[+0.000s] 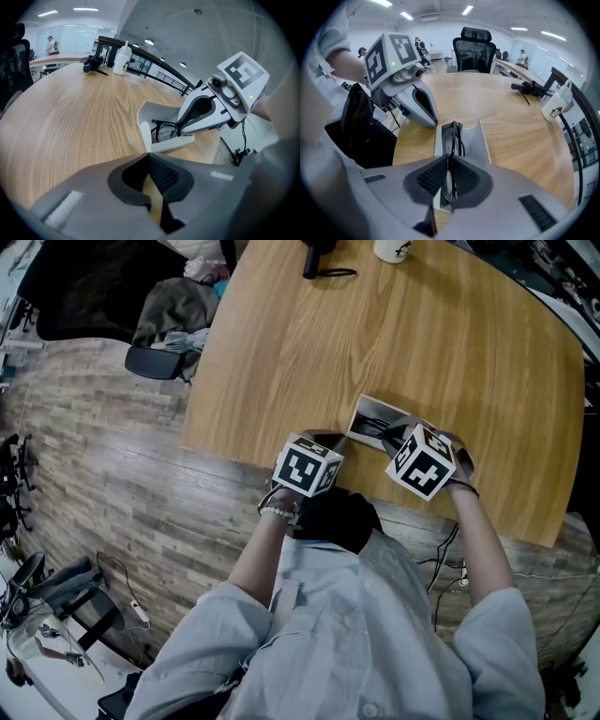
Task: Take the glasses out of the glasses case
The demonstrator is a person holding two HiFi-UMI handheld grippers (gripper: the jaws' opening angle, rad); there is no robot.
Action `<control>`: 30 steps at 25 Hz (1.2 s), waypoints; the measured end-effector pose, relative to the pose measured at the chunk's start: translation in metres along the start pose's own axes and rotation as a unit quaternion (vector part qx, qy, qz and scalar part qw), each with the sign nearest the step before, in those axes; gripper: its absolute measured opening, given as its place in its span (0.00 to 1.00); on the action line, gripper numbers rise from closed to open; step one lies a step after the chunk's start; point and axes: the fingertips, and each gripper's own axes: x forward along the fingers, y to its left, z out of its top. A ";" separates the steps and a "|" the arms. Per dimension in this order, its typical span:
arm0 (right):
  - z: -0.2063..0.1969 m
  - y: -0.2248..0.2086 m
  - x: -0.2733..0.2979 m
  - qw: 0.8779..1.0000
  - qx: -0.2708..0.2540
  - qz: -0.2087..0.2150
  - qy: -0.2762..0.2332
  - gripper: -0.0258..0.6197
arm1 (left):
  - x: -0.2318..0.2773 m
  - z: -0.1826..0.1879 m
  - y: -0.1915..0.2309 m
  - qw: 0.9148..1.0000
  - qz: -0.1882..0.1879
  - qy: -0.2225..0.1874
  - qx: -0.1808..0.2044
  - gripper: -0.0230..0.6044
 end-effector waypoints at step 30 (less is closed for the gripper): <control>-0.001 0.001 -0.043 1.000 0.020 0.003 -0.005 0.07 | -0.002 0.000 0.002 1.000 0.000 -0.010 -0.004 0.04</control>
